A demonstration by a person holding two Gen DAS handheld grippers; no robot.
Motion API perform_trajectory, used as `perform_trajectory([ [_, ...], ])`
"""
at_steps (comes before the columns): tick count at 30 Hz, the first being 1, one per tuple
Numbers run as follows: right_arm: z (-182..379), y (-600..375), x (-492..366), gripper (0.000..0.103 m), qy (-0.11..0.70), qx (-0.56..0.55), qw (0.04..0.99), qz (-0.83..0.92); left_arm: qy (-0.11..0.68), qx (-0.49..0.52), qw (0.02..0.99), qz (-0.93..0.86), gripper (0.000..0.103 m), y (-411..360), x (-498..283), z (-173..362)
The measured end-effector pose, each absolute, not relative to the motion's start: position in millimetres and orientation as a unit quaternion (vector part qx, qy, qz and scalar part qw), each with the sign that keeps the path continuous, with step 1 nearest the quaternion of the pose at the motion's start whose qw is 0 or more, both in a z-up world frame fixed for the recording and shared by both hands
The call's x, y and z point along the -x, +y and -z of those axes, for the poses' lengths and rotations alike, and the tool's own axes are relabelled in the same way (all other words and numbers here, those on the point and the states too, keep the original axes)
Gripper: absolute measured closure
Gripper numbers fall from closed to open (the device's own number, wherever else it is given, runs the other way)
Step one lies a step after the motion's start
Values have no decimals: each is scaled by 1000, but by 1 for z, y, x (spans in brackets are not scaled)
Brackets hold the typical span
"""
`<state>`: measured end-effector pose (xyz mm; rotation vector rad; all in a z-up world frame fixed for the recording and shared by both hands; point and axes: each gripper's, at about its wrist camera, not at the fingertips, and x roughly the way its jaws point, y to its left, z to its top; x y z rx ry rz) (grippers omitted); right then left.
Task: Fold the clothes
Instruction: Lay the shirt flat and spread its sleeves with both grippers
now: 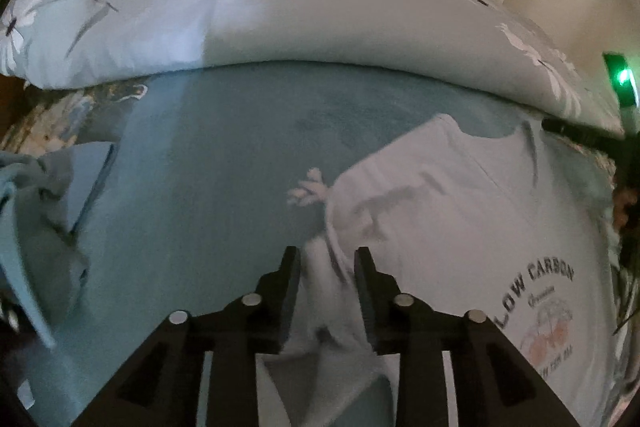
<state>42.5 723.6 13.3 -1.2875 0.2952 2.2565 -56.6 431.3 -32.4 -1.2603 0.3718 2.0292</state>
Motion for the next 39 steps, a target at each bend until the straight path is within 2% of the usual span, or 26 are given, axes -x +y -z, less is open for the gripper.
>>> perform_trajectory([
  [4, -65, 706, -94, 79, 93, 435, 239, -863, 129, 464, 369, -795, 65, 408, 25, 14],
  [6, -86, 695, -133, 62, 95, 414, 232, -875, 114, 457, 376, -798, 60, 396, 6, 6],
  [9, -94, 678, -199, 52, 100, 403, 238, -878, 98, 445, 389, -801, 51, 381, -27, -2],
  [11, -87, 668, -241, 51, 101, 411, 251, -871, 97, 436, 396, -802, 46, 375, -46, -5],
  [15, -58, 664, -311, 51, 126, 445, 296, -836, 100, 424, 392, -810, 45, 368, -78, -7],
  [19, -21, 670, -364, 51, 219, 451, 309, -808, 93, 446, 391, -800, 44, 364, -104, 3],
  [23, -6, 663, -392, 51, 292, 428, 293, -803, 88, 465, 392, -789, 44, 357, -126, 14],
  [29, 3, 638, -402, 51, 292, 424, 291, -807, 78, 479, 387, -784, 44, 349, -147, 22],
  [31, 3, 628, -400, 54, 292, 421, 290, -808, 70, 484, 389, -781, 44, 349, -150, 22],
  [32, 3, 624, -399, 64, 292, 420, 284, -811, 67, 485, 390, -780, 44, 349, -152, 21],
  [33, 3, 620, -398, 80, 291, 420, 277, -814, 64, 487, 391, -778, 44, 349, -153, 21],
  [35, 0, 616, -394, 97, 288, 419, 258, -822, 62, 486, 394, -778, 44, 349, -156, 20],
  [39, -25, 632, -394, 98, 243, 421, 303, -820, 64, 482, 395, -779, 44, 346, -156, 16],
])
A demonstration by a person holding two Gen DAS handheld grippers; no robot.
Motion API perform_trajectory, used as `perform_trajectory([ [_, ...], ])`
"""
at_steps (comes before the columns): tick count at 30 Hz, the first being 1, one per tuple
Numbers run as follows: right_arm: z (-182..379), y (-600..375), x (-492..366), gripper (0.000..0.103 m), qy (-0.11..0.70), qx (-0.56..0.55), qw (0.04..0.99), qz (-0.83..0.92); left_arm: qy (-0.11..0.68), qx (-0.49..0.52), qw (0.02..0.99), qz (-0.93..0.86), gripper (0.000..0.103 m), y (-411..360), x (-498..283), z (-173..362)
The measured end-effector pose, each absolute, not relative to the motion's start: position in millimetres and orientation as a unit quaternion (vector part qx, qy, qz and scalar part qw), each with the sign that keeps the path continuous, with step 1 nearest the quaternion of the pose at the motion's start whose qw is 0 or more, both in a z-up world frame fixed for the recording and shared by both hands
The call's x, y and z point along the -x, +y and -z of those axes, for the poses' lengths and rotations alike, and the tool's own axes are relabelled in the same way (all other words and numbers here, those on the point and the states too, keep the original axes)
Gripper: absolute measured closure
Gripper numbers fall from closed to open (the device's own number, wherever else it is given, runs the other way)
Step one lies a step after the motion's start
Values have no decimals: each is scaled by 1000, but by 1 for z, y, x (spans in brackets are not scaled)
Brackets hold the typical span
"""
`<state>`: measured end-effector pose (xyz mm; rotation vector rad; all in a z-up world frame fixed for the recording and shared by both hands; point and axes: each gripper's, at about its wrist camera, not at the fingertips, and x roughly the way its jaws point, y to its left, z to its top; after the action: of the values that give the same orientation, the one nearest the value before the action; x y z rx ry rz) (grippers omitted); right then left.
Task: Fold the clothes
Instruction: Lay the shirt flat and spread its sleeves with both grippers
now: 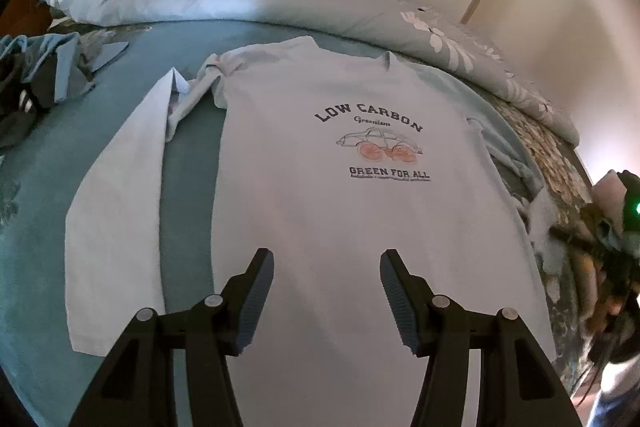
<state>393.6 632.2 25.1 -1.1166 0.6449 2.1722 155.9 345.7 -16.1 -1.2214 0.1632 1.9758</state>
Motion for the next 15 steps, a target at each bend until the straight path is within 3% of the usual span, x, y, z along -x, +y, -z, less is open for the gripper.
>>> perform_trajectory([
  [8, -101, 690, -375, 98, 47, 431, 500, -750, 33, 483, 379, -788, 44, 330, -139, 13],
  [15, -52, 744, -354, 98, 30, 537, 536, -651, 20, 476, 355, -804, 44, 296, -125, 5],
])
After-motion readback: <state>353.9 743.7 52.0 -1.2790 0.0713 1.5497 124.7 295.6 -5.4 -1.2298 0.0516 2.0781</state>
